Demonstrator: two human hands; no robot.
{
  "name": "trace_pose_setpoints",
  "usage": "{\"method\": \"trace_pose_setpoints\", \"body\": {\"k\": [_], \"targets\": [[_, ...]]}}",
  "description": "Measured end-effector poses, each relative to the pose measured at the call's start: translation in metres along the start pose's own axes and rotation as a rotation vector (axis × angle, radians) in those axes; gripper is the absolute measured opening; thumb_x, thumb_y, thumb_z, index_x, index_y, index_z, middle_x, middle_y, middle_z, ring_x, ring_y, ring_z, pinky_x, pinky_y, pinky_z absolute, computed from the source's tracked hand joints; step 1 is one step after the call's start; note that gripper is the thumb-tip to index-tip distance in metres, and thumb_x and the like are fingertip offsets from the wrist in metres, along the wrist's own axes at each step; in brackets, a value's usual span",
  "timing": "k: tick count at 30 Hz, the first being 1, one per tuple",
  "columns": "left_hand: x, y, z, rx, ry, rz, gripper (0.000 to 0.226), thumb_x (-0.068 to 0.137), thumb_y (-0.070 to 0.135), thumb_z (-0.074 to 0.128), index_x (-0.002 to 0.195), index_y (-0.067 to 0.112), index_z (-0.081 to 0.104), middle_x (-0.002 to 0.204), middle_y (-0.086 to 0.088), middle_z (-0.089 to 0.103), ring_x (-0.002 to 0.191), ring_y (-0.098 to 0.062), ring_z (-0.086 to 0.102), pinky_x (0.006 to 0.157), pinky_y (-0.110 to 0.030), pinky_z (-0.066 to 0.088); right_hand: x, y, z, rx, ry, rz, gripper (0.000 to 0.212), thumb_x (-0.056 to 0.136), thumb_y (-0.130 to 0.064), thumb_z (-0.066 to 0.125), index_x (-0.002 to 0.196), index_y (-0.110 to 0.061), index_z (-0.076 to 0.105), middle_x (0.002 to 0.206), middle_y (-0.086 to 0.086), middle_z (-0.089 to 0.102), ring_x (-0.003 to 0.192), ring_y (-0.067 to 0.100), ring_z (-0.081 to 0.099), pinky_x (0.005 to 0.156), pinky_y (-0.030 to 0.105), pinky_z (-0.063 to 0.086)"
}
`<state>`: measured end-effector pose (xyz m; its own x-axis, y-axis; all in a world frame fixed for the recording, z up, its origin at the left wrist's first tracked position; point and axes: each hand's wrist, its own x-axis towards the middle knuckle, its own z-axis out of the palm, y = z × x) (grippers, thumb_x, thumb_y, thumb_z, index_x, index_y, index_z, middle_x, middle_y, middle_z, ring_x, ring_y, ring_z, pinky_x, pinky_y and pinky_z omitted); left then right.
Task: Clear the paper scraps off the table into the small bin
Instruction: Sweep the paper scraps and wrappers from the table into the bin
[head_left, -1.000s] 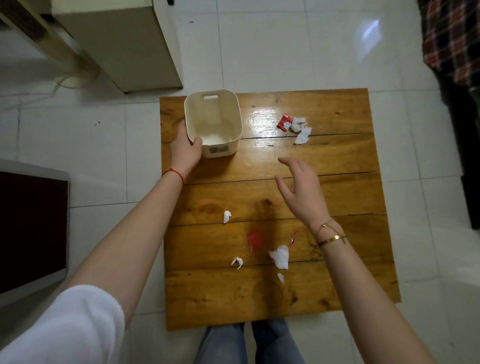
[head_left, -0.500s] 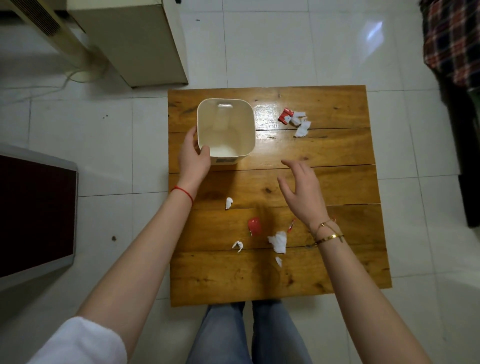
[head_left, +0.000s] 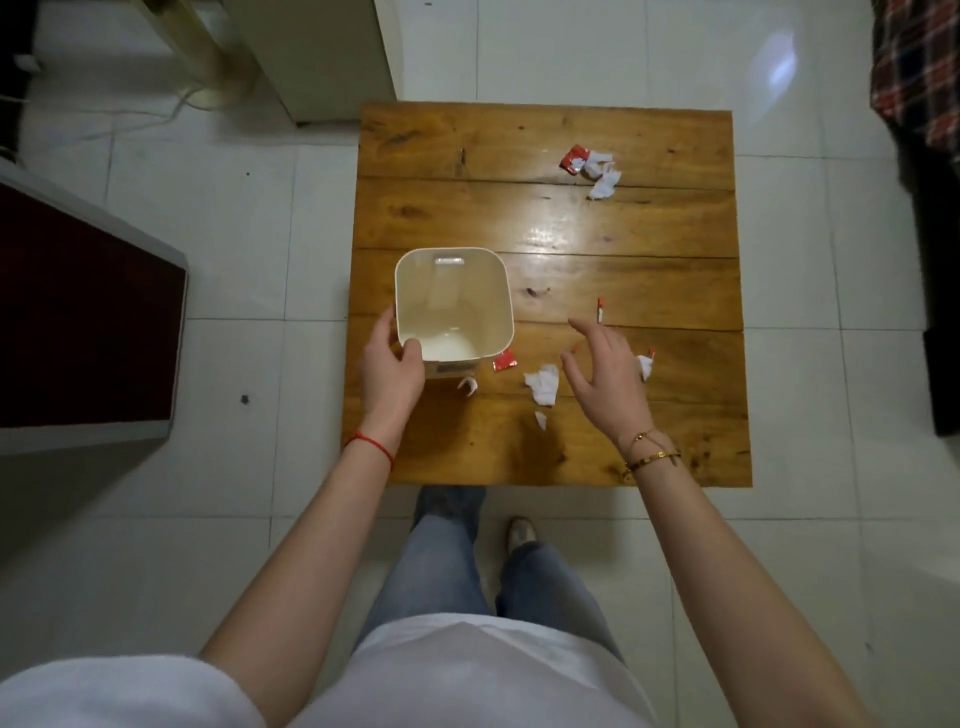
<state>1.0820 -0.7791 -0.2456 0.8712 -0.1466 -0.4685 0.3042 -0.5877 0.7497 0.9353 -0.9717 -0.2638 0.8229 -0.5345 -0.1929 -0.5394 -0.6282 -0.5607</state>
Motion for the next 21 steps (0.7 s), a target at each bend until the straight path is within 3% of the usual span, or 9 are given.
{"method": "trace_pose_setpoints", "body": {"k": [7, 10, 15, 21], "targets": [[-0.103, -0.05, 0.014, -0.011, 0.013, -0.119, 0.051, 0.095, 0.018, 0.049, 0.145, 0.021, 0.037, 0.137, -0.007, 0.052, 0.121, -0.025, 0.053, 0.092, -0.04, 0.054, -0.064, 0.038, 0.003, -0.041, -0.052, -0.065, 0.04, 0.095, -0.024, 0.053, 0.133, -0.014, 0.048, 0.129, 0.008, 0.056, 0.124, 0.025, 0.047, 0.106, 0.041, 0.039], [-0.141, -0.07, 0.024, -0.02, 0.022, -0.132, 0.049, 0.095, 0.017, 0.048, 0.143, 0.018, 0.039, 0.136, -0.008, 0.053, 0.121, -0.026, 0.053, 0.092, -0.037, 0.053, -0.089, 0.051, 0.006, -0.062, -0.076, -0.087, 0.041, 0.095, -0.024, 0.052, 0.134, -0.014, 0.047, 0.131, 0.008, 0.055, 0.126, 0.025, 0.045, 0.107, 0.041, 0.038], [-0.189, -0.101, 0.033, -0.05, 0.041, -0.156, 0.04, 0.096, 0.02, 0.045, 0.136, 0.02, 0.047, 0.113, 0.002, 0.054, 0.107, -0.021, 0.055, 0.089, -0.041, 0.055, -0.119, 0.064, 0.014, -0.087, -0.151, -0.108, 0.04, 0.095, -0.025, 0.051, 0.134, -0.013, 0.047, 0.131, 0.009, 0.055, 0.122, 0.028, 0.048, 0.103, 0.043, 0.039], [-0.21, -0.134, 0.044, -0.029, -0.023, -0.175, 0.039, 0.094, 0.016, 0.044, 0.133, 0.019, 0.049, 0.12, -0.004, 0.059, 0.11, -0.027, 0.059, 0.089, -0.048, 0.056, -0.13, 0.076, 0.03, -0.105, -0.17, -0.14, 0.042, 0.095, -0.027, 0.051, 0.134, -0.012, 0.047, 0.133, 0.009, 0.055, 0.125, 0.027, 0.047, 0.107, 0.041, 0.036]]}}
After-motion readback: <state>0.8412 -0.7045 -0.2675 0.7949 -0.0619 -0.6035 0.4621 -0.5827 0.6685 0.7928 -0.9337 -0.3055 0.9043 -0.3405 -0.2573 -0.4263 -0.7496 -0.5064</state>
